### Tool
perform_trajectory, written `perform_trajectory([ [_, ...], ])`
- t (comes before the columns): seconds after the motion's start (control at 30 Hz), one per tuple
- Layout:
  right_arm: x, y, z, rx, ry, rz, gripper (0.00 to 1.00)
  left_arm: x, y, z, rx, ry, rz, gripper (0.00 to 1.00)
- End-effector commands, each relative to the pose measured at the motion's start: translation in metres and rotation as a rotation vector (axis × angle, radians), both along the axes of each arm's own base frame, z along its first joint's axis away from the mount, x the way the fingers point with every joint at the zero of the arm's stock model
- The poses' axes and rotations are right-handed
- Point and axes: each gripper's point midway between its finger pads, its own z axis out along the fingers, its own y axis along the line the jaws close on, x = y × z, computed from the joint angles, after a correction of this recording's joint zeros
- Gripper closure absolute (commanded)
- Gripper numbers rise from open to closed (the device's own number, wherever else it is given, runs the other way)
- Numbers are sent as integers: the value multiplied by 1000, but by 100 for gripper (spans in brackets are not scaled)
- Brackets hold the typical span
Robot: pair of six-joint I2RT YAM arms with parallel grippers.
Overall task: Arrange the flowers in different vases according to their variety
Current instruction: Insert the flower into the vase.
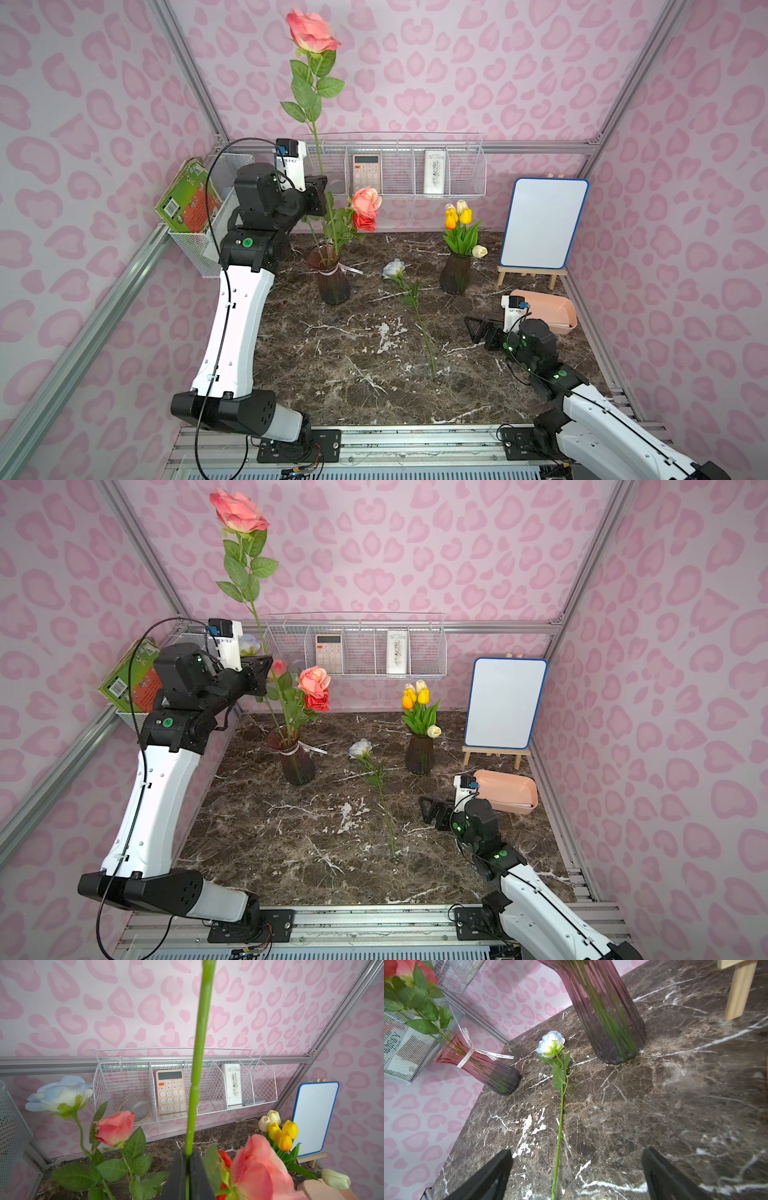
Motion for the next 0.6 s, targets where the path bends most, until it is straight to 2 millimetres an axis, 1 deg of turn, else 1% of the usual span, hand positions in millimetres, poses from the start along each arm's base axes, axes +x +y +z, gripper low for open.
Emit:
perform_trajectory([
  [0.0,2,6,5,25,-17,28,1,-7,-7,12,-34,-39,-77,100],
  [0.13,3,11,2,26,5,51,1,-1,11,10,-78,-23,-87,100],
  [0.23,3,12,0,22,11,57,1,2,21,8,-51,-36,-53,100],
  [0.37,4,13,0,19,8,60,1,19,31,-4,-18,-44,-14,100],
  [0.47,5,16,3,15,4,76,1,34,33,-16,-6,-52,-11,100],
  [0.57,5,19,2,-3,10,97,1,44,36,-27,15,-83,3,100],
])
